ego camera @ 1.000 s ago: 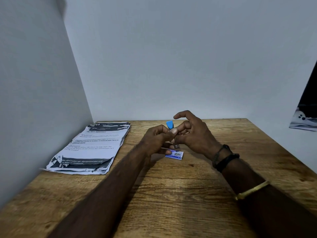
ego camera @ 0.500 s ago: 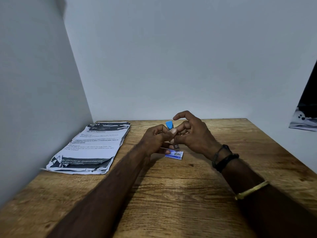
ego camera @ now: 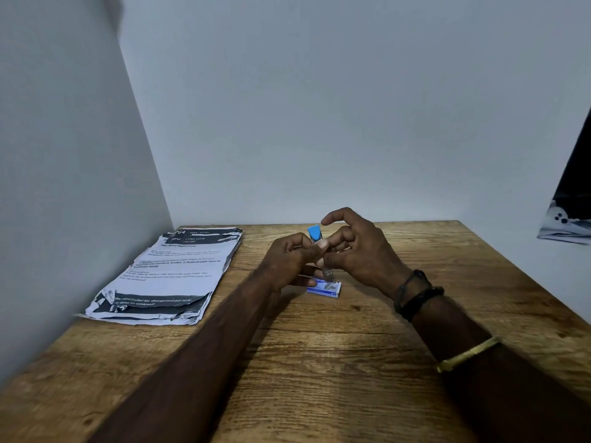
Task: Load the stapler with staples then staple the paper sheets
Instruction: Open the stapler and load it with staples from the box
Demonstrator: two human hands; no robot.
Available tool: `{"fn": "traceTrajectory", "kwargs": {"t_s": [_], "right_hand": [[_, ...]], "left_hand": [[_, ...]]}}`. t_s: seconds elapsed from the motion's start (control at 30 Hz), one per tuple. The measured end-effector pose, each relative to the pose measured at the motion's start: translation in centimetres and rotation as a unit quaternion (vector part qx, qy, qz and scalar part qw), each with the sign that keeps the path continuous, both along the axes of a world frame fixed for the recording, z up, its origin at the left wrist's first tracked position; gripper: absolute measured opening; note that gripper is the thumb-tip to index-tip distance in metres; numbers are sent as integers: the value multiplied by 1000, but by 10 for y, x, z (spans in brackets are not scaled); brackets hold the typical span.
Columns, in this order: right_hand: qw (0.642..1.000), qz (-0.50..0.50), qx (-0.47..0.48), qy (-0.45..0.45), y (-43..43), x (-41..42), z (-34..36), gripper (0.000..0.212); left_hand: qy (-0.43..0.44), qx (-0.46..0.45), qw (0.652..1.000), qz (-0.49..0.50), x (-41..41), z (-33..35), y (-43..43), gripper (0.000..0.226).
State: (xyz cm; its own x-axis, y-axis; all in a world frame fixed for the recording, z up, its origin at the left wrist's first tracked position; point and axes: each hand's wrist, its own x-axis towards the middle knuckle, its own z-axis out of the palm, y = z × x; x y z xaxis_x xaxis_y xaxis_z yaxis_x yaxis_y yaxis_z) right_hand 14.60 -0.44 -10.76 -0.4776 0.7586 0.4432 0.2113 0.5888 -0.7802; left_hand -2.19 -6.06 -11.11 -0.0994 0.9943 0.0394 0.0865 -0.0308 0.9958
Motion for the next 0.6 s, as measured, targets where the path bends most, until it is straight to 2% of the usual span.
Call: {"fn": "traceTrajectory", "kwargs": {"t_s": [0.13, 0.23, 0.4, 0.5, 0.6], "right_hand": [[999, -7, -12, 34, -1, 0, 0, 55], [999, -29, -9, 41, -1, -1, 0, 47], [993, -75, 50, -72, 0, -1, -9, 46], [985, -85, 55, -143, 3, -1, -16, 50], [980, -85, 58, -171, 7, -1, -19, 47]], "left_hand": [[-3, 17, 1000, 5, 1, 0, 0, 19], [65, 37, 997, 36, -1, -1, 1, 19], [134, 19, 985, 108, 0, -8, 5, 48], [147, 12, 982, 115, -3, -10, 7, 46], [194, 21, 973, 122, -3, -14, 8, 40]]}}
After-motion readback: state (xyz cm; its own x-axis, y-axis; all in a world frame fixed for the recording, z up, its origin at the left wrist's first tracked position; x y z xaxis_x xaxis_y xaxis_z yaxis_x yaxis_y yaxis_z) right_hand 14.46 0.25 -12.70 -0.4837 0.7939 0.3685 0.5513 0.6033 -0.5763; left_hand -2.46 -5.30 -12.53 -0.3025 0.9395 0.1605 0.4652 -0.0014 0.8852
